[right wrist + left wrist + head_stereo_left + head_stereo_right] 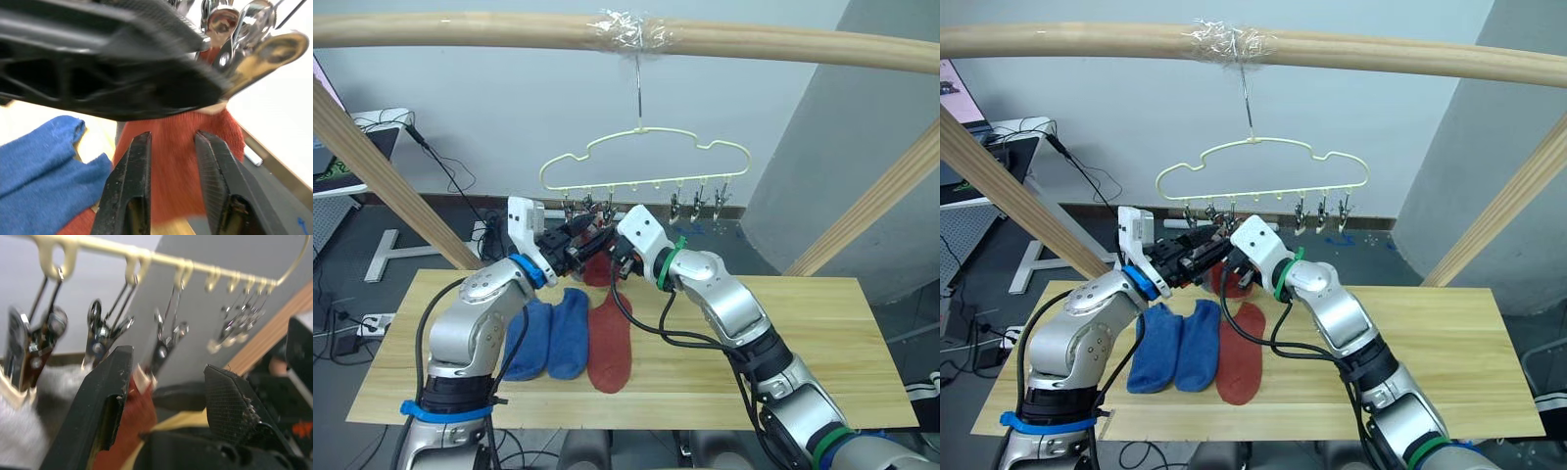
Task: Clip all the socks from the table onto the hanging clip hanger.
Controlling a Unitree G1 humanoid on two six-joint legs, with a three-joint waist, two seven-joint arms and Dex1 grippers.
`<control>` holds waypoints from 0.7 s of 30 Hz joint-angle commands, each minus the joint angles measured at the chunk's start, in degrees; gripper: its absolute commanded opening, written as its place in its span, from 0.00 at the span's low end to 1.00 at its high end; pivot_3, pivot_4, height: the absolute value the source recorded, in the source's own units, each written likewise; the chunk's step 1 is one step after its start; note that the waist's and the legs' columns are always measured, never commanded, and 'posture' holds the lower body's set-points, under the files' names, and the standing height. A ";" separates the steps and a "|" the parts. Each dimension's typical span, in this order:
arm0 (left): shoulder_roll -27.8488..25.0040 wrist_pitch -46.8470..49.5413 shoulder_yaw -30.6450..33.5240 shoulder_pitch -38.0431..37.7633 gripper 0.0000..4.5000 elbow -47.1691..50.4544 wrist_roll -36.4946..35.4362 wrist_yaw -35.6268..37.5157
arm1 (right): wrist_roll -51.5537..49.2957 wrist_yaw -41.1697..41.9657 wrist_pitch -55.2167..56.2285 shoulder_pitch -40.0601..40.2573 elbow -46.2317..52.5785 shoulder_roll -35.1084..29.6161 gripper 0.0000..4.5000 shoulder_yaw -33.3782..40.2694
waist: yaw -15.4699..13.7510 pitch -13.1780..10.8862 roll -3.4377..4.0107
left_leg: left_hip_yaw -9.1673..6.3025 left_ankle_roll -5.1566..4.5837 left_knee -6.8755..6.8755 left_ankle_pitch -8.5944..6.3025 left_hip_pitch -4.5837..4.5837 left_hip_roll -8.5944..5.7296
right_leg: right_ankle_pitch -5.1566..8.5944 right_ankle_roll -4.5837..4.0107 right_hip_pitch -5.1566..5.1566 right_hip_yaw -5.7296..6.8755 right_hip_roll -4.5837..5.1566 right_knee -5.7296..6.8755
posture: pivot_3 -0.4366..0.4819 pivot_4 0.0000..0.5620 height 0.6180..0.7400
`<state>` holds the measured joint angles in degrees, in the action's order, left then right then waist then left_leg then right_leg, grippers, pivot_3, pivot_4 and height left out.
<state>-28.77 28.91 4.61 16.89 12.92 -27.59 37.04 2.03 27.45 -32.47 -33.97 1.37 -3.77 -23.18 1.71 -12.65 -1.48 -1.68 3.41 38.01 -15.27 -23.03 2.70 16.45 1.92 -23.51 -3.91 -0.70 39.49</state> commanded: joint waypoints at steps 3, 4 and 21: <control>-6.73 -9.95 -4.13 -3.39 0.59 1.87 6.06 9.64 | 0.98 -1.02 0.48 5.55 10.09 -2.25 0.32 -0.01 | -0.02 -0.01 0.02 | 0.02 0.00 -0.04 0.00 -0.01 0.00 | 0.04 -0.07 -0.03 0.00 0.01 -0.01 | 0.53 0.36 0.71; -7.29 -10.85 -4.53 -3.79 0.59 2.06 6.11 10.94 | 1.13 -1.81 0.05 7.08 12.32 -2.52 0.32 0.64 | -0.03 -0.01 0.01 | 0.03 0.00 -0.05 0.00 -0.02 0.00 | 0.06 -0.08 -0.04 0.00 0.01 -0.01 | 0.52 0.37 0.71; -5.01 -11.58 -5.52 -0.18 0.59 4.33 3.20 15.88 | 0.50 -13.71 -11.54 11.33 24.62 1.85 0.32 11.67 | 0.12 -0.06 0.02 | 0.02 -0.01 -0.03 -0.01 -0.03 0.03 | 0.09 -0.10 -0.06 -0.01 -0.06 0.02 | 0.49 0.39 0.71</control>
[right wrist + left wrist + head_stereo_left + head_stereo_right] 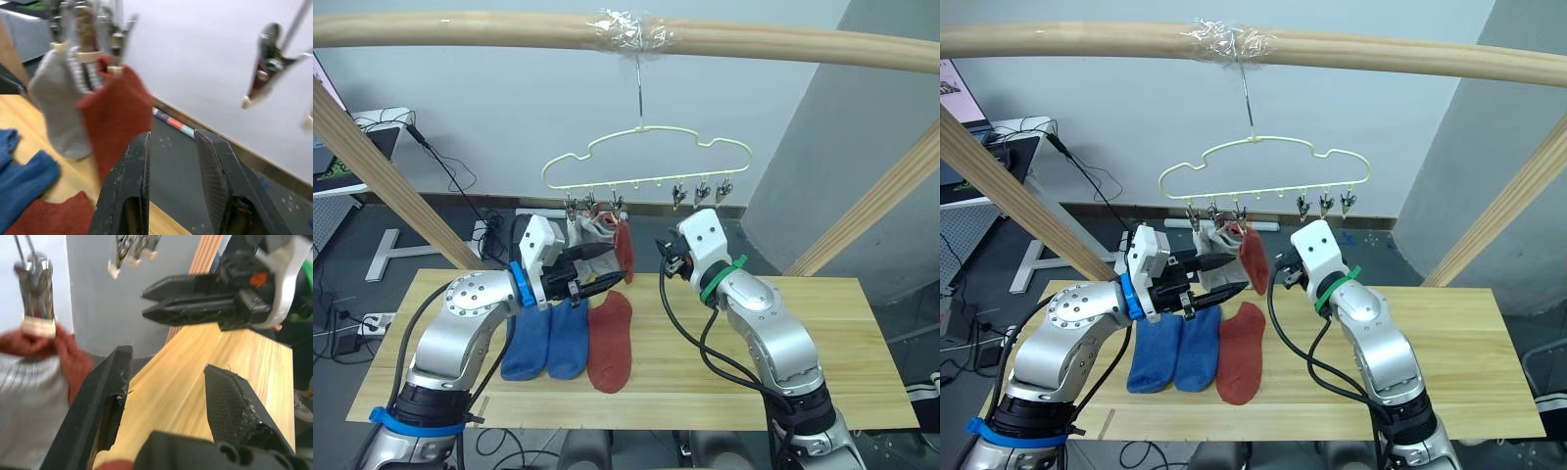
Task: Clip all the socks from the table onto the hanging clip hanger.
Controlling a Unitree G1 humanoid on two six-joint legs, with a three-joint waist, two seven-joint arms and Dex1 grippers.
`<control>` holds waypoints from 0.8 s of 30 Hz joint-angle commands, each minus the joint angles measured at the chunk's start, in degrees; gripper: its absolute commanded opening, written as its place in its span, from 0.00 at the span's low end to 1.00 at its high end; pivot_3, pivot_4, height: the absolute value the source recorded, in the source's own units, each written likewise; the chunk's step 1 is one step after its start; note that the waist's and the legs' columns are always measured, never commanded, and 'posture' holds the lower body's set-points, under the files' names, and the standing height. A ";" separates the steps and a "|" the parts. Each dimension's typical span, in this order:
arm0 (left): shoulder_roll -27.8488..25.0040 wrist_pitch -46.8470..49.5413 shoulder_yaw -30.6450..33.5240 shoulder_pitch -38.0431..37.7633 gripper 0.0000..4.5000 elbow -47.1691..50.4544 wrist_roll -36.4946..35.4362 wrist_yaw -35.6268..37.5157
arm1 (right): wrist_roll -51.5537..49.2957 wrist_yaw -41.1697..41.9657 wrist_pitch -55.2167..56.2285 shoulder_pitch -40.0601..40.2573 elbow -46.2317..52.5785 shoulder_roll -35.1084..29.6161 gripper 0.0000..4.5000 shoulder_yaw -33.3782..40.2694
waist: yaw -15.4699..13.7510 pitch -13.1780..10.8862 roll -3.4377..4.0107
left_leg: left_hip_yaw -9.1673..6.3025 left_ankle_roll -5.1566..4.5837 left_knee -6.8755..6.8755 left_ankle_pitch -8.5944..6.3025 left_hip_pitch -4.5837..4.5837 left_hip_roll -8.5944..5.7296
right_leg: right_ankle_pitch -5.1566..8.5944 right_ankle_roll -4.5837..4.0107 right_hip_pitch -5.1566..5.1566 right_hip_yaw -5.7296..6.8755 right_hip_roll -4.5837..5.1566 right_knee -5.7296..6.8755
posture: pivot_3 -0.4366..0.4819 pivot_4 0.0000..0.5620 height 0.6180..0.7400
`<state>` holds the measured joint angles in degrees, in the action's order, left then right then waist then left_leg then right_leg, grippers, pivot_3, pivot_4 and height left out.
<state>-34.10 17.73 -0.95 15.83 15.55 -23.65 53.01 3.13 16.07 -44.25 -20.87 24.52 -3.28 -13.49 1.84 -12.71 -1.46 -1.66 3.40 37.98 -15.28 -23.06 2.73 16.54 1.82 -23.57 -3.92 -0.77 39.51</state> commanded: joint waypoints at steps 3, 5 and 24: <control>0.64 -1.93 -0.21 1.22 0.59 0.17 0.03 0.64 | -0.56 -3.74 0.71 -3.66 -0.27 2.20 0.32 3.32 | 0.02 0.00 0.00 | 0.02 0.00 0.00 0.00 0.01 0.00 | 0.00 0.00 0.00 -0.02 0.00 0.01 | 0.49 0.39 0.71; 0.74 -2.37 -0.31 1.28 0.59 -0.35 0.22 0.80 | -0.53 -4.25 1.07 -4.49 -1.04 2.30 0.32 3.68 | 0.02 0.00 0.00 | 0.01 0.00 0.00 0.00 0.01 0.00 | 0.00 0.00 0.00 -0.01 0.00 0.01 | 0.49 0.39 0.71; 1.45 -4.72 -0.87 0.60 0.59 -2.01 1.17 1.08 | -1.39 -6.56 3.31 -10.70 -6.18 3.60 0.32 5.41 | 0.02 -0.01 0.01 | 0.04 0.00 -0.01 0.00 -0.02 0.00 | 0.00 -0.01 -0.04 -0.02 0.00 0.01 | 0.50 0.37 0.71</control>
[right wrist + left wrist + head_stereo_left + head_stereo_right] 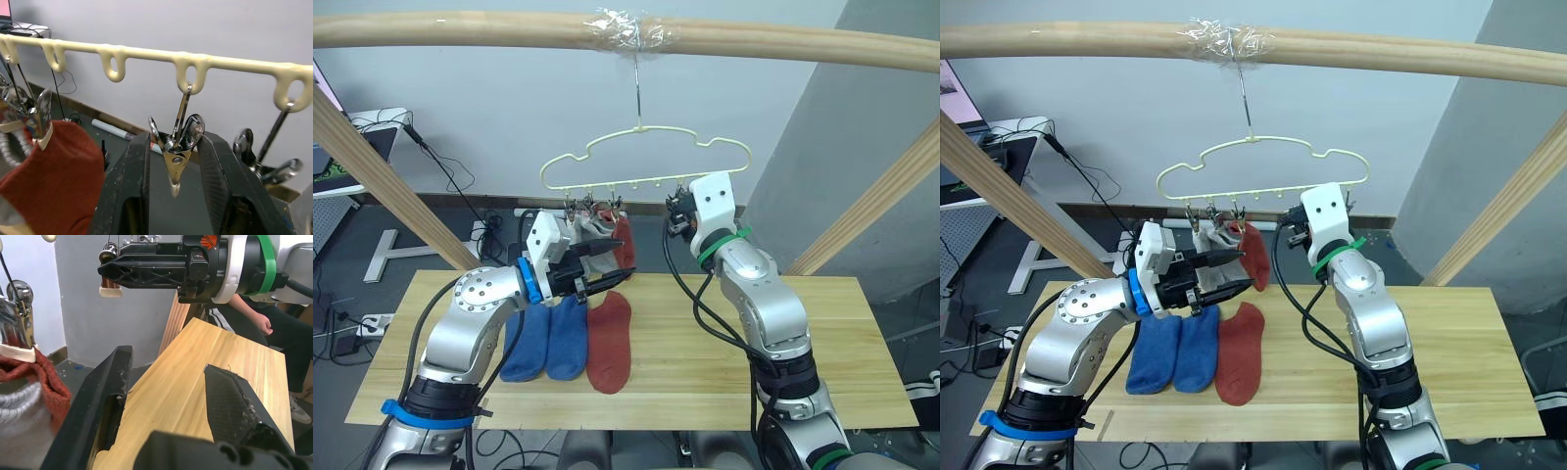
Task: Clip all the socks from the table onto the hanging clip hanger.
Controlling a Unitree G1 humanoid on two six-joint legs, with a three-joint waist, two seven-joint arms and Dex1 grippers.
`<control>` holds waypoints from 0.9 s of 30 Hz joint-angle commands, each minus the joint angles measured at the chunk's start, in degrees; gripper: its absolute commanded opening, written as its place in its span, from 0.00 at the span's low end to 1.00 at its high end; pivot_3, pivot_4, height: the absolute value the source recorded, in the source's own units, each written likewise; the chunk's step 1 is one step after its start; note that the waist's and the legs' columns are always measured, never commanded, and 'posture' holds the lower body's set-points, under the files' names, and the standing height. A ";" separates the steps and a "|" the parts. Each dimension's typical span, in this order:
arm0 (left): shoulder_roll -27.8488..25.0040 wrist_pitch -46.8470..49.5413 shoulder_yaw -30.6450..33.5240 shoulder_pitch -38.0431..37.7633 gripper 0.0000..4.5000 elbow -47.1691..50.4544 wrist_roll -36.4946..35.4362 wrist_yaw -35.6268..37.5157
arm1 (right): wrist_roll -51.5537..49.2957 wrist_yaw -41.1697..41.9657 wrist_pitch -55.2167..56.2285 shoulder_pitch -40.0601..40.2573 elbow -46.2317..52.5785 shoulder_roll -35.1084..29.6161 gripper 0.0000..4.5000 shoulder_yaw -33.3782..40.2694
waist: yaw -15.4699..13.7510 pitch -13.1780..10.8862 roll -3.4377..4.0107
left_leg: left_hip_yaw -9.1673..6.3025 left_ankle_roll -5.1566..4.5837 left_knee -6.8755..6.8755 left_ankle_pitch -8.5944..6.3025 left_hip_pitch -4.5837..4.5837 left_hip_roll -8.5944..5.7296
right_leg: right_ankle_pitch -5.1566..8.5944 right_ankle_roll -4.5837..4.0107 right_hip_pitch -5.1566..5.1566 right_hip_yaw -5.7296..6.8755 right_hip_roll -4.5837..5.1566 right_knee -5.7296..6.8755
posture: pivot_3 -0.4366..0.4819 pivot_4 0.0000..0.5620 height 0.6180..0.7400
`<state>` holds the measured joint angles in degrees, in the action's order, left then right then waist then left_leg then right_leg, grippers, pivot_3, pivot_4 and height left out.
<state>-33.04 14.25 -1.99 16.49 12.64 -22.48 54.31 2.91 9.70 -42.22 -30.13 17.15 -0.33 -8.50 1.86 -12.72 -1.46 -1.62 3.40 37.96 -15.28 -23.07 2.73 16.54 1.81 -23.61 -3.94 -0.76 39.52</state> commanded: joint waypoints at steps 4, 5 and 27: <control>0.84 -0.73 0.19 -0.18 0.59 1.26 -0.10 -0.48 | -1.79 -0.10 1.65 -1.94 0.64 1.23 0.32 0.62 | 0.01 0.00 0.00 | 0.00 0.00 0.00 0.00 0.00 0.00 | 0.00 0.00 0.00 0.01 0.00 0.00 | 0.50 0.37 0.71; 1.01 -0.49 0.28 -0.09 0.59 1.40 -0.23 -0.69 | -2.33 -0.17 1.78 -2.14 0.39 1.67 0.32 0.99 | 0.00 0.00 0.00 | 0.00 0.00 0.00 0.00 0.00 0.00 | 0.00 0.00 0.00 0.00 0.00 0.00 | 0.50 0.37 0.71; 1.47 2.36 0.38 0.24 0.59 3.69 -0.89 -2.51 | -3.52 -1.93 4.89 -3.27 -2.77 3.36 0.32 1.59 | -0.01 0.00 0.00 | 0.00 0.00 0.00 0.00 -0.02 0.00 | 0.00 0.00 -0.01 0.00 0.01 0.01 | 0.51 0.37 0.71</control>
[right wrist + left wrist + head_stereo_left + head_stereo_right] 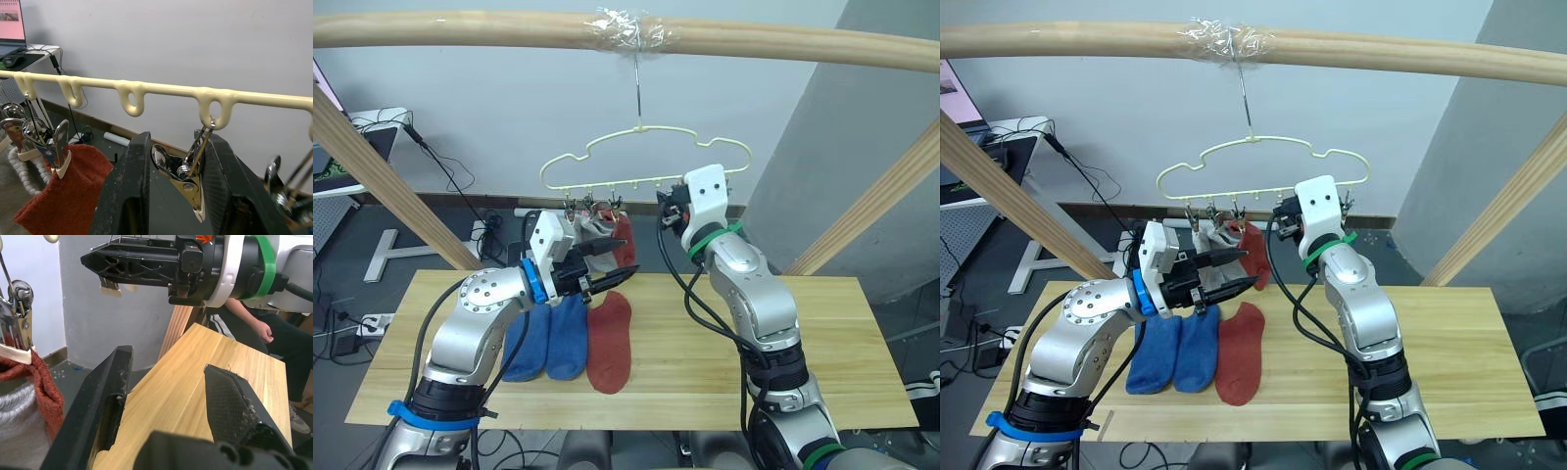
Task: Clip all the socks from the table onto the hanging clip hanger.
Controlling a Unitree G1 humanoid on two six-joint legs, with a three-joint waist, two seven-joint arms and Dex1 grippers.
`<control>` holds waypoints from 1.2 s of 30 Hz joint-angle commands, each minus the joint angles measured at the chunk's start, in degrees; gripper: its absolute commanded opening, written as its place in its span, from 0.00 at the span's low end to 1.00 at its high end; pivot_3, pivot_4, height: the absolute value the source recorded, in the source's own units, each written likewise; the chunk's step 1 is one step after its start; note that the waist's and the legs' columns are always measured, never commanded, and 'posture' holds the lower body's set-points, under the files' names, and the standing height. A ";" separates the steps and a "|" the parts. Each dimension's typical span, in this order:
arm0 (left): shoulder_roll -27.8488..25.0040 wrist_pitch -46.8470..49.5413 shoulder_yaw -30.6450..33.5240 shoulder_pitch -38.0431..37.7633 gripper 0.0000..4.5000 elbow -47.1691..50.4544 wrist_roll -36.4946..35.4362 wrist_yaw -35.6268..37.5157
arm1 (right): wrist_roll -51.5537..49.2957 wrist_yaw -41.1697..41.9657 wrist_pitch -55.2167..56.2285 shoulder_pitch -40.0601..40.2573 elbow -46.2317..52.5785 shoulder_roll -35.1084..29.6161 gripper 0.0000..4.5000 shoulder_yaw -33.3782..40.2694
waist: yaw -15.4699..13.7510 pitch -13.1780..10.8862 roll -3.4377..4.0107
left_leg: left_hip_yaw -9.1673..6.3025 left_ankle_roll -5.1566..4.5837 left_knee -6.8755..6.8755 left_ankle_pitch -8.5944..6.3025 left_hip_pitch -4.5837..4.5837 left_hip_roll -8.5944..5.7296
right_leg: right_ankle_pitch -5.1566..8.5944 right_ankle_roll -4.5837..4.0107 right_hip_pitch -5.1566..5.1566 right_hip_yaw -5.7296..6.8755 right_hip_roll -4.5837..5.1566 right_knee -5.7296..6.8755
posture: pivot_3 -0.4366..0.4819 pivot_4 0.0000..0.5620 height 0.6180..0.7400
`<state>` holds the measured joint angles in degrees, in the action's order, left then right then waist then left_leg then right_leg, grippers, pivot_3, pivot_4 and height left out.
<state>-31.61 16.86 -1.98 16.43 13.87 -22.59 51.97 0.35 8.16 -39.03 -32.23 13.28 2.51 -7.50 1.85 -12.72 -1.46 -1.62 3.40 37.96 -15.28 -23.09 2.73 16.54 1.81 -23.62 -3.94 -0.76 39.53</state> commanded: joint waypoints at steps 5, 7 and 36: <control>0.19 0.34 0.25 0.45 0.59 2.92 -0.78 -0.61 | -1.40 -0.42 2.47 -1.07 0.92 0.76 0.32 0.77 | 0.00 0.00 0.00 | -0.01 0.00 0.00 0.00 0.00 0.00 | 0.00 0.00 0.00 0.00 0.00 0.01 | 0.51 0.37 0.71; 0.30 0.79 0.23 0.39 0.59 3.38 -0.90 -0.92 | -1.66 -0.48 2.81 -1.01 0.94 0.91 0.28 0.95 | 0.00 0.00 0.00 | -0.01 0.00 0.00 0.00 0.00 0.00 | 0.00 0.00 0.00 0.01 0.00 0.01 | 0.51 0.37 0.71; 2.11 5.52 -13.86 -1.11 0.99 -16.06 18.48 -9.13 | -3.19 -0.30 3.00 -2.46 0.27 1.35 0.00 0.61 | -0.06 0.00 0.01 | -0.01 0.00 0.16 0.01 -0.61 -0.01 | 0.00 -0.03 -0.69 0.01 0.00 0.36 | 0.49 0.38 0.71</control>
<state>-29.97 23.25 -14.57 14.51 -0.57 -5.55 43.14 -1.96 7.59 -37.01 -33.25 12.10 3.39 -6.34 1.79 -12.72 -1.45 -1.62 3.40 38.13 -15.27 -23.71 2.72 16.54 1.78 -24.32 -3.94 -0.75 39.89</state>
